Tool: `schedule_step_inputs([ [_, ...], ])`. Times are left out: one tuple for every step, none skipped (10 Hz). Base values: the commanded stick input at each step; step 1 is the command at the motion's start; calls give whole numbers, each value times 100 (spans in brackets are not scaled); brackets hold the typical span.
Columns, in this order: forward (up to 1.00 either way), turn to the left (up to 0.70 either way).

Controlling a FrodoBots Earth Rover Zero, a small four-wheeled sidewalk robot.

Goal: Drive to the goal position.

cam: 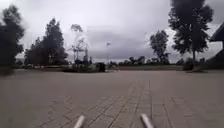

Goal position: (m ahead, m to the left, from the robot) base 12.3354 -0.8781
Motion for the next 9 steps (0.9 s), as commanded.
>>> schedule_step_inputs([
  [100, 1],
  [100, 1],
  [100, 1],
  [100, 8],
  [100, 20],
  [100, 33],
  [100, 38],
  [100, 38],
  [100, 24],
])
